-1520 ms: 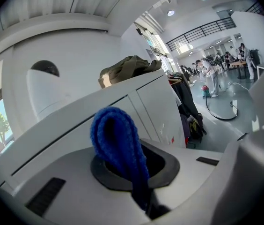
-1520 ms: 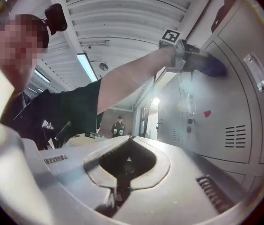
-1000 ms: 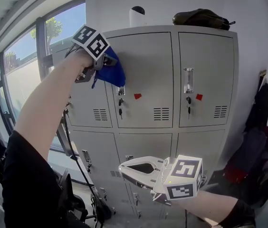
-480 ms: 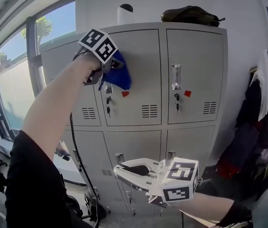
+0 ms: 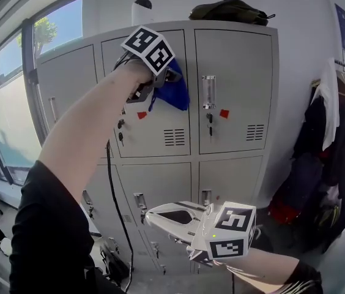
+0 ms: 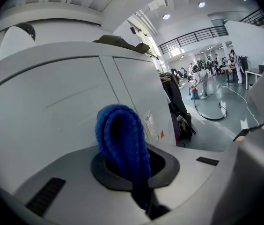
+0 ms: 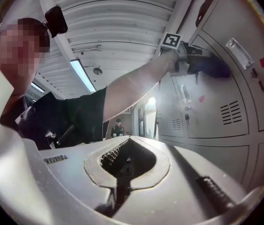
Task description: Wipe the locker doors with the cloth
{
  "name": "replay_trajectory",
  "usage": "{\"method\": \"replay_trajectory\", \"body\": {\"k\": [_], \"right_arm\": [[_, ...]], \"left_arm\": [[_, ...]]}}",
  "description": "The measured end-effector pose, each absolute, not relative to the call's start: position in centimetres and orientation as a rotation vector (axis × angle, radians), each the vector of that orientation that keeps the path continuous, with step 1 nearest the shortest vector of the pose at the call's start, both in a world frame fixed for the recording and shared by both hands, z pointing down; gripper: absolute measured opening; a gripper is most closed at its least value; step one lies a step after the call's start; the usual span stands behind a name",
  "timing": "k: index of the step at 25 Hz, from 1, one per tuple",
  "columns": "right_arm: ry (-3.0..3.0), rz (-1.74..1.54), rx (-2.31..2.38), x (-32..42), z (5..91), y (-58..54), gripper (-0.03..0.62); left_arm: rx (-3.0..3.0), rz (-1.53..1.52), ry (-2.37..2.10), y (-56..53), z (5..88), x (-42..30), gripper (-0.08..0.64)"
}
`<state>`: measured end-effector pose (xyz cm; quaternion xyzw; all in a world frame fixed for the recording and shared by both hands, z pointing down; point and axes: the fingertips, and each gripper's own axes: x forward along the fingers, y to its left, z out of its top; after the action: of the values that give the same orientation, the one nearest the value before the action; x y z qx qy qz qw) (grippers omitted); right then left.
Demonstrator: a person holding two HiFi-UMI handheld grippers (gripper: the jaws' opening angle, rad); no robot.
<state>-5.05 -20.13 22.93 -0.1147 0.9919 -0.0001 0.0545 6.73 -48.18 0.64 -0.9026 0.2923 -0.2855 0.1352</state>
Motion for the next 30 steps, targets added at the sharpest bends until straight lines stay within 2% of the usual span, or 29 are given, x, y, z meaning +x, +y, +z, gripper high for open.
{"method": "replay_trajectory", "body": {"k": [6, 11, 23, 30], "right_arm": [[3.018, 0.002, -0.323, -5.3, 23.0, -20.0, 0.002], [3.020, -0.013, -0.259, -7.3, 23.1, -19.5, 0.002], [3.045, -0.046, -0.139, -12.3, 24.2, -19.7, 0.002], [3.042, -0.084, -0.120, -13.5, 24.7, -20.4, 0.002]], "left_arm": [[-2.614, -0.765, 0.816, -47.8, 0.8, 8.7, 0.029], [-2.632, -0.747, 0.779, -47.0, 1.3, 6.7, 0.029], [-2.588, -0.823, 0.991, -47.5, 1.5, -11.0, 0.029], [-2.558, -0.892, 1.139, -50.6, 3.6, -15.2, 0.028]]}}
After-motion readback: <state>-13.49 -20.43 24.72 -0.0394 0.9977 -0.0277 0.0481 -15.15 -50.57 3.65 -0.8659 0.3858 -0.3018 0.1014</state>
